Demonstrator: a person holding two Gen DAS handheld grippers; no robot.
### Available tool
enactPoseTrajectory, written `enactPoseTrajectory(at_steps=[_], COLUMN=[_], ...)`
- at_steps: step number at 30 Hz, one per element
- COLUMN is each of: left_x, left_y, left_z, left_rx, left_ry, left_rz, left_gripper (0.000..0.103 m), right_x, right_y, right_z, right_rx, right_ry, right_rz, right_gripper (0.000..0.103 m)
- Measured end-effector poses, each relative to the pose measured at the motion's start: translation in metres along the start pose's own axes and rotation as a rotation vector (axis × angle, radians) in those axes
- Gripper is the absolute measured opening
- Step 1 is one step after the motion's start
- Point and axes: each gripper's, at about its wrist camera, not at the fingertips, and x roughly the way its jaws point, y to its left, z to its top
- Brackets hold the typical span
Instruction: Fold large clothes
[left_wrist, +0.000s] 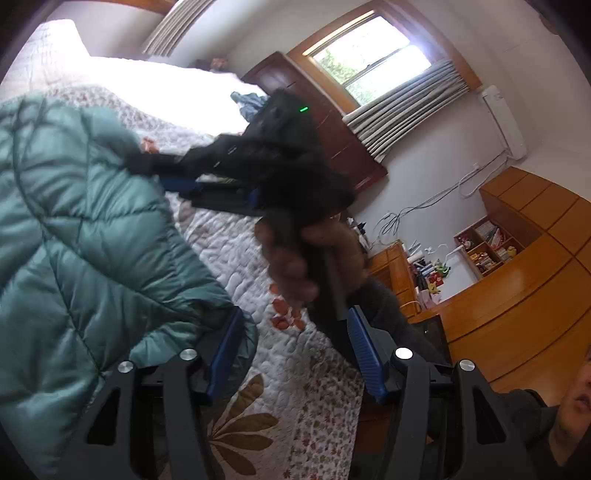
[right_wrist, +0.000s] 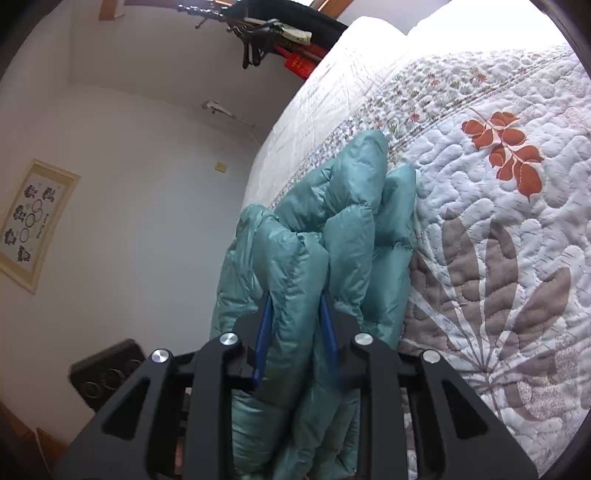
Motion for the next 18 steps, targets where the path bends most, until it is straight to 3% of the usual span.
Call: enactPoseTrajectory(at_steps=[3,5,6,7,12,15,18], left_x=[0.003,0.004,0.005,0.006,0.015,0.022,0.022], left_y=[0.008,0.012,0.011,0.011,0.017,0.021,0.018], left_z=[-0.003,-0.004,-0.008,-0.009,-0.014,-0.017,-0.017], left_rx=[-0.015,-0.024,-0.026,-0.026,-0.032,-0.035,-0.061], left_ry=[-0.003,-0.005,-0.002,0.002,0.028,0.04,0.049], left_rz=[-0.005,-0.006,-0.001,0.01,0.042,0.058,0.066], left_gripper=[0.054,0.053,0.052,0.052,0.039,0.037,0.038], right_x=[-0.009,-0.002,0.003,0.004,-0.004,0.007,0.016], right_y=[0.004,0.003,0.003,0.005,-0.022,-0.057,-0.057], right_z=[-0.001,0.005,0.007,0.008,-0.009,-0.02,-0.02], right_rx=[0.007,0.019,0.02,0.005,0.055,0.178,0.171], right_ry=[0.006,0.025,0.029,0.027,-0.036,-0.036,-0.012], right_rz=[0.012,0.011,0.013,0.013,0.004,0.047,0.018], right_gripper=[0.053,0.054,0.041,0.019,0.011,0.012,0.017])
